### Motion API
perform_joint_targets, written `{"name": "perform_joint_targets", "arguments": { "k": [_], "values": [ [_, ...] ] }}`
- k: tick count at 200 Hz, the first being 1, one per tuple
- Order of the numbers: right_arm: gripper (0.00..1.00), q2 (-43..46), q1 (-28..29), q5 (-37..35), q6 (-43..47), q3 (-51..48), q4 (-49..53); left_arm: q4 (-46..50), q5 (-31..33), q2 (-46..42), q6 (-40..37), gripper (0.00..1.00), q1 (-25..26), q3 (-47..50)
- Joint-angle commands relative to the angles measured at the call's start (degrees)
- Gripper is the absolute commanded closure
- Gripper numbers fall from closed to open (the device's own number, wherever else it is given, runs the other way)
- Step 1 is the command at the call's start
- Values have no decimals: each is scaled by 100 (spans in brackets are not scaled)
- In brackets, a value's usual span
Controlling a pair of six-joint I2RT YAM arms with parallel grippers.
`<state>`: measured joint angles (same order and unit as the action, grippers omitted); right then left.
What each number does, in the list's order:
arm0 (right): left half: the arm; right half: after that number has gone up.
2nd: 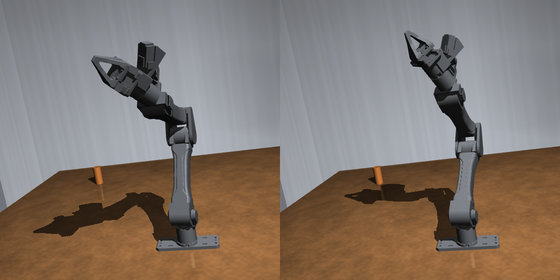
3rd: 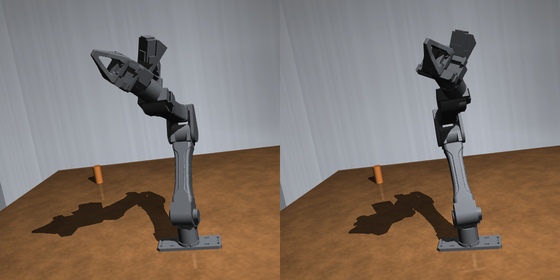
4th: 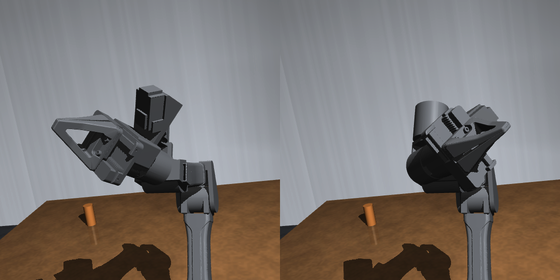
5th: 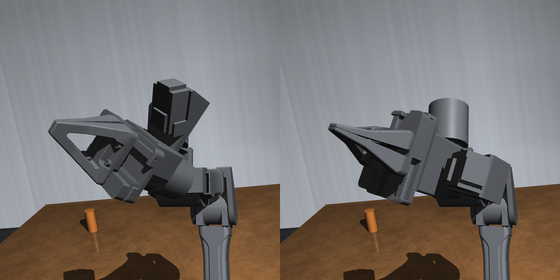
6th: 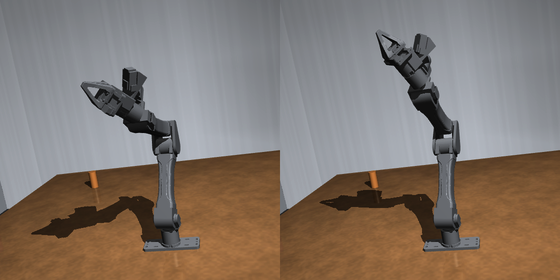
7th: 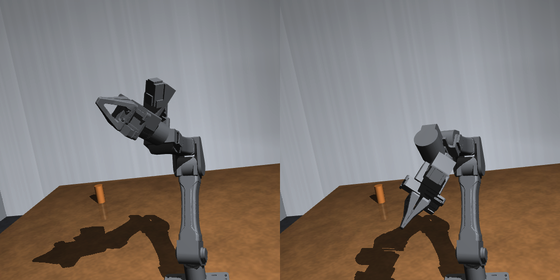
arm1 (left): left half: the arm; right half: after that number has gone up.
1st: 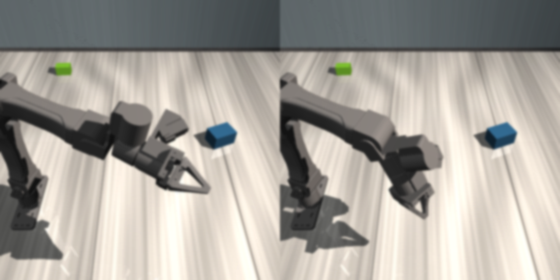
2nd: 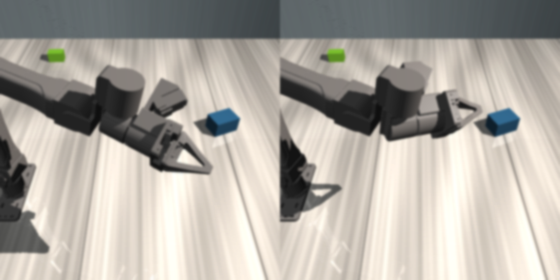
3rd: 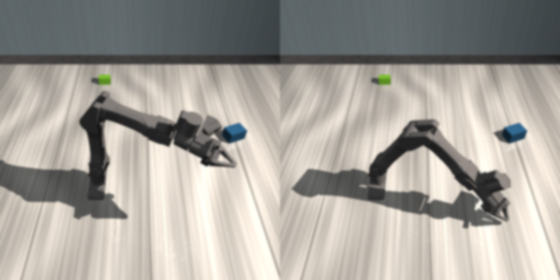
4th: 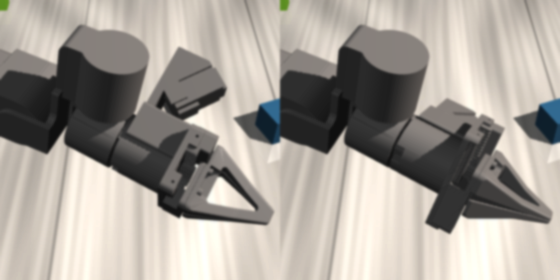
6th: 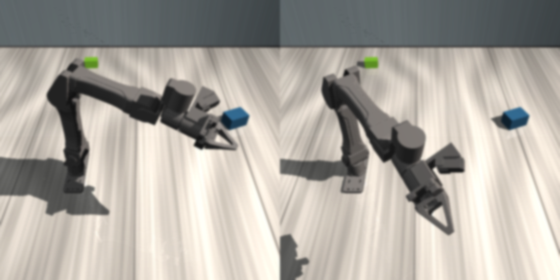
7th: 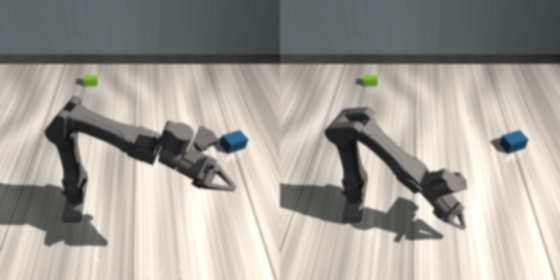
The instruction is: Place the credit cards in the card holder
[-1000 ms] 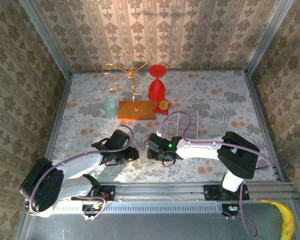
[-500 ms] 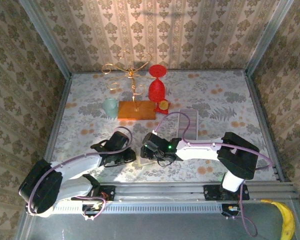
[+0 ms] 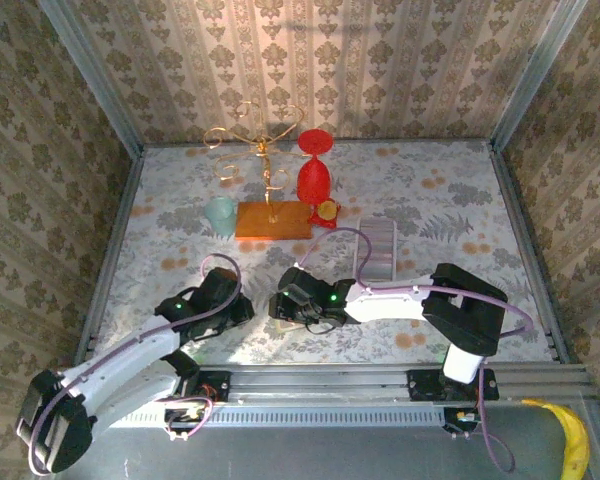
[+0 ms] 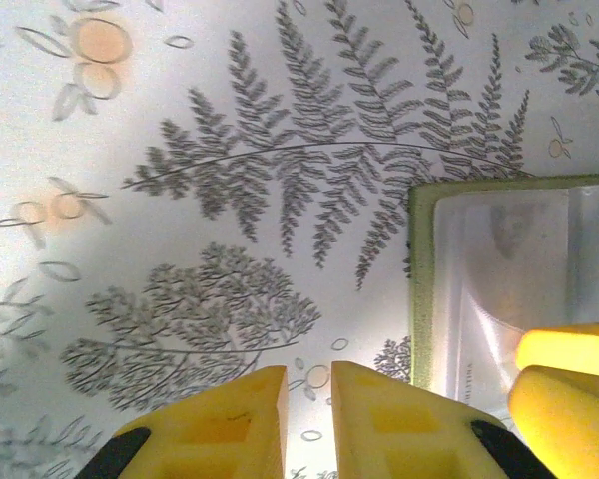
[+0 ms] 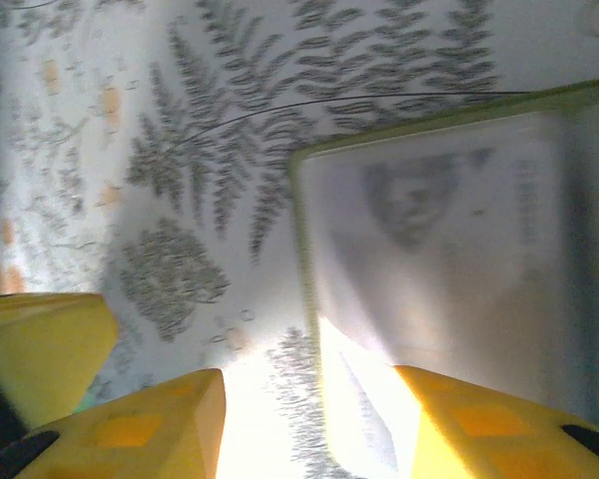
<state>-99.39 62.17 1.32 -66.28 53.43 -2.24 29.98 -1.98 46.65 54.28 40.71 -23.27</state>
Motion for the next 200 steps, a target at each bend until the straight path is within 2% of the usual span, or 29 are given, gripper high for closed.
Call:
{"name": "perform_joint_targets", "arguments": {
  "k": [1, 18, 37, 74, 95, 111, 139, 147, 160, 177, 200],
  "values": [
    [53, -33, 80, 409, -43, 118, -1018, 739, 514, -385, 168, 79, -66, -81],
    [53, 84, 111, 622, 69, 151, -1426, 801, 540, -622, 153, 76, -84, -81],
    [52, 398, 120, 720, 404, 179, -1407, 856, 532, -727, 181, 74, -96, -128],
    [52, 1552, -21, 163, 1723, 163, 55, 658, 432, -669, 203, 67, -95, -239],
    [51, 2352, -329, -177, 3062, 177, 1090, 192, 154, -469, 193, 65, -85, -239],
    [49, 2917, -519, -282, 4632, 133, 1719, -170, -28, -210, 108, 63, -12, -314],
    [43, 3982, -619, -532, 8079, -509, 2390, -473, 16, 404, -39, 60, 312, -667],
    [36, 4211, -768, -605, 8795, -670, 2643, -590, 2, 585, -57, 60, 406, -749],
    [32, 4427, -1187, -549, 9646, -814, 3077, -798, -53, 837, -67, 62, 550, -842],
    [31, 4458, -1908, -491, 10277, -928, 3479, -1129, -226, 1183, -62, 66, 639, -899],
    [29, 4254, -2569, -627, 11024, -1115, 3416, -1481, -445, 1601, -56, 73, 638, -932]
  ]
}}
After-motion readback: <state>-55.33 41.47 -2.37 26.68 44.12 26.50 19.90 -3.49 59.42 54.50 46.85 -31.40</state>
